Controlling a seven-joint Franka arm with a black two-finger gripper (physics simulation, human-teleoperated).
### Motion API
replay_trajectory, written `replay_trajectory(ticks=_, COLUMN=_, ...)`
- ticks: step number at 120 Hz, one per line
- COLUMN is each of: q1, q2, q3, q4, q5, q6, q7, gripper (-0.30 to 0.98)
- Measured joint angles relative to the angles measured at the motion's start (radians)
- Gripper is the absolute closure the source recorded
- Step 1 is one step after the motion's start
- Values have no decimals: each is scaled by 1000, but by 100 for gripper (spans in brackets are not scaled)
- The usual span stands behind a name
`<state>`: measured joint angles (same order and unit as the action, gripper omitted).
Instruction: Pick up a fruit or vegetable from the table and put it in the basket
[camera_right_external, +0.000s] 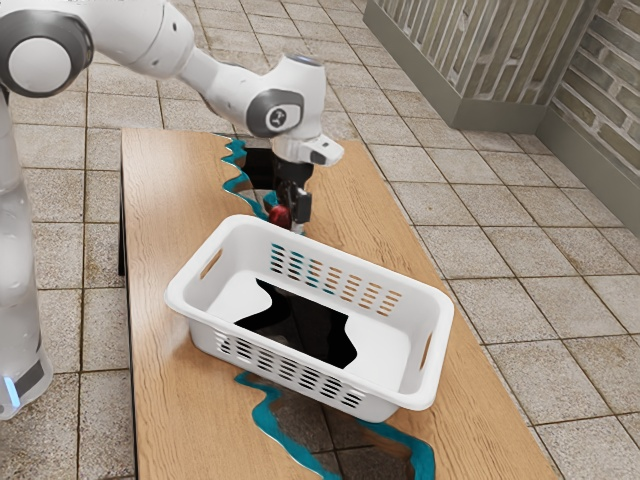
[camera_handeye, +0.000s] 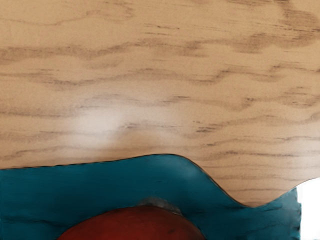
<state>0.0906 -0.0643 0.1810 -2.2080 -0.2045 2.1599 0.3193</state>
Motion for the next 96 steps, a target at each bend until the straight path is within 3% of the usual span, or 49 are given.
replay_trajectory(ticks=15, q1=-22, q2=-4, q3=-5, q4=-5, q5=-17, q6=7, q7=1, gripper=33)
replay_trajectory(ticks=42, q1=-4, q2=-46, q3=-7, q4=4, q5=4, q6=11, q7=-13, gripper=49)
replay_trajectory(ticks=72, q1=1, q2=-66, q3=-11, q4=93, q5=57, q6=-23, q7=-36, gripper=45)
replay_trajectory(ticks=96, q1=-2, q2=-77, q3=-87, q4=135, q5=67, q6=-52, q7=-45, gripper=44)
